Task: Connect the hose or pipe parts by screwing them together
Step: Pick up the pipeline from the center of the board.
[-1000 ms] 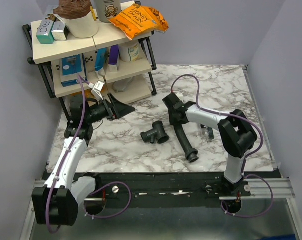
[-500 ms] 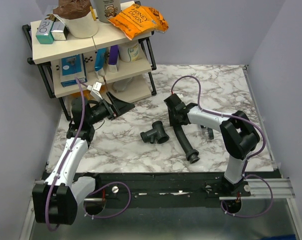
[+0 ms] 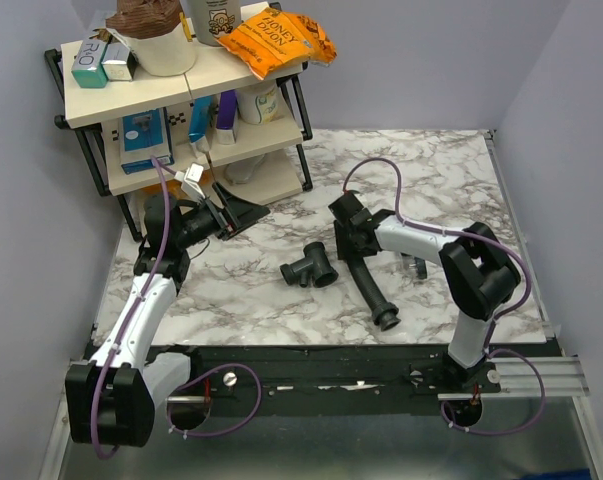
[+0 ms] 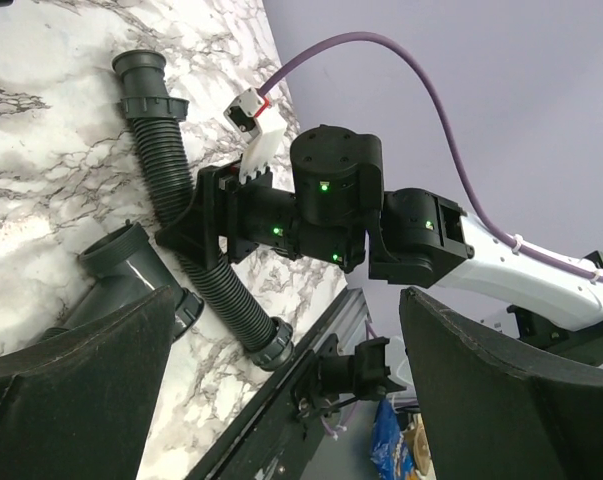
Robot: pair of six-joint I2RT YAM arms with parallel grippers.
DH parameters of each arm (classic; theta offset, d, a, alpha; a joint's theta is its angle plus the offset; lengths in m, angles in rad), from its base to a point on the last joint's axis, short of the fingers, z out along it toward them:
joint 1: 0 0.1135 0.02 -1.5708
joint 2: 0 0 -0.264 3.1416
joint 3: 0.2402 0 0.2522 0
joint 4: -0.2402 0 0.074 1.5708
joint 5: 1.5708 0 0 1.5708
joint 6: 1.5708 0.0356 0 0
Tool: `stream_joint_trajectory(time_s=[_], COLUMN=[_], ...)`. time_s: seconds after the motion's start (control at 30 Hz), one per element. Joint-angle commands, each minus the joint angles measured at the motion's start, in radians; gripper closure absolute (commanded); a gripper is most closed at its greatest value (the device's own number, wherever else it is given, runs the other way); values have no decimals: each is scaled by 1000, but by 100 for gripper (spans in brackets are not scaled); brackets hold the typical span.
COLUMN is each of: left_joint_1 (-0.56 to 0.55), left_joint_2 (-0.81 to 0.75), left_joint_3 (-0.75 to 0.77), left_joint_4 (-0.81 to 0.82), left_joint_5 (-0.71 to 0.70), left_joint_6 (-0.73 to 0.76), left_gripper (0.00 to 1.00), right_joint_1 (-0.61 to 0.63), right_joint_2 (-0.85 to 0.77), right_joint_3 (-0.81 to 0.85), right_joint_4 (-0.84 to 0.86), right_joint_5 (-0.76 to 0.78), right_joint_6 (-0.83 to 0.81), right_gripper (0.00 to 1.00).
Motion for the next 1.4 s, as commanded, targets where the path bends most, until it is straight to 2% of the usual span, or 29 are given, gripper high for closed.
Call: stream_joint_trajectory(time_s=[0.0,0.03,0.07,0.13,0.17,0.27,0.4,0.5,0.67,0.8,1.0,1.37], left_joint_1=[-3,-3,-4,-4,-6,-12,-27,-51,-90,-98,-121,-159], left_joint_2=[-17,-19,-17,-14,-14,-6,10,32,80,77,35,3], left_joint_3=[13,15,16,20,20,23,21,-10,-39,-89,-177,-244], left_joint_4=[10,10,7,4,3,1,38,151,211,339,331,302], left_joint_5=[-18,-15,-15,-13,-15,-13,-9,-4,11,4,7,-21], left_joint_6=[-21,-19,-19,-21,-22,-28,-60,-151,-232,-340,-335,-334], left_gripper=[1,1,1,1,1,1,1,1,1,1,1,1], right_joint_1=[13,13,15,15,15,21,70,127,242,303,303,291], right_joint_2=[27,22,7,-16,-51,-131,-321,-369,-415,-453,-455,-381], right_joint_3=[-60,-59,-57,-49,-42,10,56,92,145,138,167,271], right_joint_4=[-147,-153,-154,-164,-170,-197,-184,-199,-282,-297,-374,-461], right_joint_5=[-49,-51,-51,-36,-33,6,4,-16,-72,-215,-459,-667], right_joint_6=[9,9,11,14,12,0,-75,-97,-81,12,155,337], right_gripper=[45,48,58,68,81,98,99,99,99,99,99,99])
